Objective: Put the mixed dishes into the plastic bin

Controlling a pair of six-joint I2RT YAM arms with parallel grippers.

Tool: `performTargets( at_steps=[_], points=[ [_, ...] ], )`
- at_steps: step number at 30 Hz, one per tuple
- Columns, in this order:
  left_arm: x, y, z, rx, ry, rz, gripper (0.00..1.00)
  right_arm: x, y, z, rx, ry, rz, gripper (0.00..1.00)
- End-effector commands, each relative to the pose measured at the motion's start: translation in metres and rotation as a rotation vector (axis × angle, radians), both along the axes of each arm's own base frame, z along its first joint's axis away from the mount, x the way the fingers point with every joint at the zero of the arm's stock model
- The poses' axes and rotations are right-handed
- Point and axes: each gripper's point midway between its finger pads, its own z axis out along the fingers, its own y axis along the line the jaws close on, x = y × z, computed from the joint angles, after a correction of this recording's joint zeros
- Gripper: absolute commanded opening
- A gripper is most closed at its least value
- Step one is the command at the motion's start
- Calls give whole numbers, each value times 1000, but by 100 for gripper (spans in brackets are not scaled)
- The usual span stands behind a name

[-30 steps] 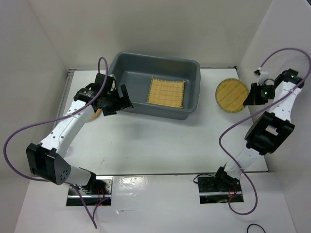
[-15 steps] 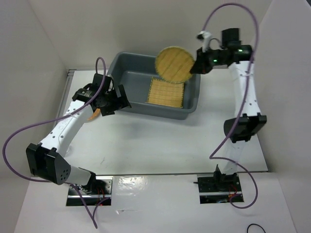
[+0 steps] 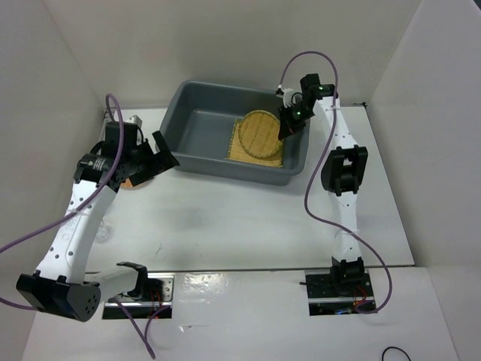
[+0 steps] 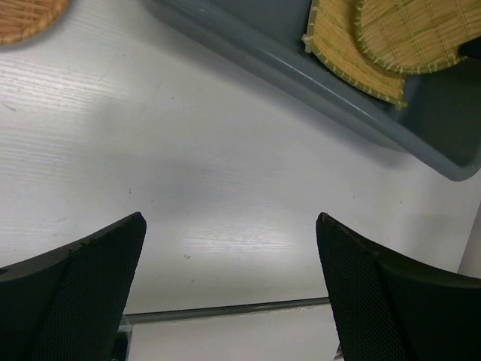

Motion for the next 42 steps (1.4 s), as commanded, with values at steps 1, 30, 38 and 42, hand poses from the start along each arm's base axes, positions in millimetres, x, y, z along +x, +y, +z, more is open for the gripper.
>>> performTargets(
  at_steps=[1, 30, 38, 42],
  points=[
    [-14, 6, -9, 7, 44, 13, 100, 6, 34, 38, 30, -132, 72, 0],
    [16, 105, 34, 35, -40, 341, 100, 59, -31, -5, -341, -201, -276, 50],
    [70, 176, -8, -36, -13, 430, 100, 31, -54, 85, -262, -306, -315, 52],
    [110, 162, -23, -378, -126, 232, 81, -28, -54, 115, -105, -261, -192, 59]
  ],
)
